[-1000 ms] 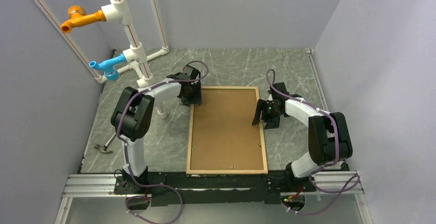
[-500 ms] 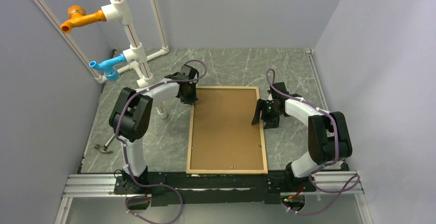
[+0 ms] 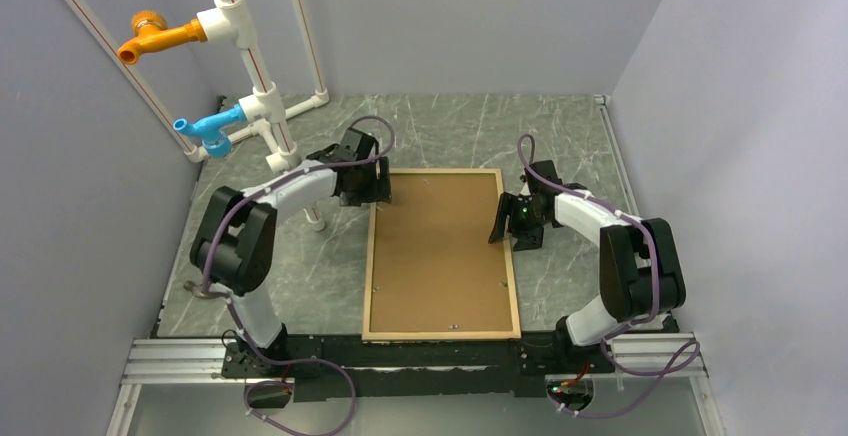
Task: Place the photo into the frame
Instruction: Install the photo frame at the center of the board, then adjust the photo frame at the center of the board.
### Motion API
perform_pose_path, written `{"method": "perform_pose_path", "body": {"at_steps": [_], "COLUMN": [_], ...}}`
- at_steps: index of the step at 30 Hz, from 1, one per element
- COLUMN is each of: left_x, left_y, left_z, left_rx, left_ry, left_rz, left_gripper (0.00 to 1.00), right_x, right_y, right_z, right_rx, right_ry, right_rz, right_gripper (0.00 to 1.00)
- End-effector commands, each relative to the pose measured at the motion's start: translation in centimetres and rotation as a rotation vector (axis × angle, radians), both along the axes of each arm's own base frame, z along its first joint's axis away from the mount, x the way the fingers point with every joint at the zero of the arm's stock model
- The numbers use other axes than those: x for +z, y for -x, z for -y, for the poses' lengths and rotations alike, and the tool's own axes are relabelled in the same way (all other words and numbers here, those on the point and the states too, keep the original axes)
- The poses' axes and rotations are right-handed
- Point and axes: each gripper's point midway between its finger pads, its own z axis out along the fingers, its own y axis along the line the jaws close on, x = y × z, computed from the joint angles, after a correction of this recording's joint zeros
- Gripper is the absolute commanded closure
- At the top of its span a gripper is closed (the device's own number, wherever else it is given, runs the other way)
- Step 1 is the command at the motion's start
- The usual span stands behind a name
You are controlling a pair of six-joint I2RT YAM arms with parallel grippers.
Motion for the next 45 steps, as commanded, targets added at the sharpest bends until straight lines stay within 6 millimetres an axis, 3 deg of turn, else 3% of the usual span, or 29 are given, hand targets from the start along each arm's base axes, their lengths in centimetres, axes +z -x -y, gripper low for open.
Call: {"method": "perform_pose_path", "body": {"at_steps": [1,6,14,18,21,25,29,37,45], "left_x": [3.4,2.3,-0.8,-1.9,-2.3,-2.2,-1.5,0.8,1.6], "left_y": [0.8,3.6,8.3,9.3,9.3,8.4,6.3,0.3,-4.6], "left_z": [1.3,1.0,0.4,0.2,0.1,0.1,0.8,4.9,9.6], "left_rx": [-0.022,-0.035,-0.060,-0.079,-0.083,-0.088,-0.111,-0.167,-0.230], "left_ry": [0.110,0.120,0.014,-0.045,-0.072,-0.112,-0.148,-0.119,-0.036], "left_rz": [0.068,0.030,-0.055,-0.082,-0.087,-0.081,-0.061,0.010,0.056], "left_gripper": [0.20,0.23,0.36,0.47,0.61,0.87,0.98,1.00,0.98], "right_x": [-0.7,-0.3,0.5,0.8,1.1,1.1,0.7,0.5,0.6], "right_y": [1.0,1.2,1.1,0.9,0.7,0.5,0.8,2.5,6.0], "right_z": [0.6,0.7,0.9,0.9,0.8,1.2,1.3,0.0,-2.2], "right_rx": [-0.005,-0.012,-0.024,-0.027,-0.029,-0.036,-0.039,-0.039,-0.017], "right_ry": [0.033,0.033,0.042,0.041,0.031,0.030,0.017,-0.068,-0.144], "right_rz": [-0.020,-0.012,0.011,0.019,0.023,0.022,0.004,-0.021,-0.039], "right_gripper": [0.31,0.31,0.31,0.31,0.31,0.31,0.31,0.30,0.30]}}
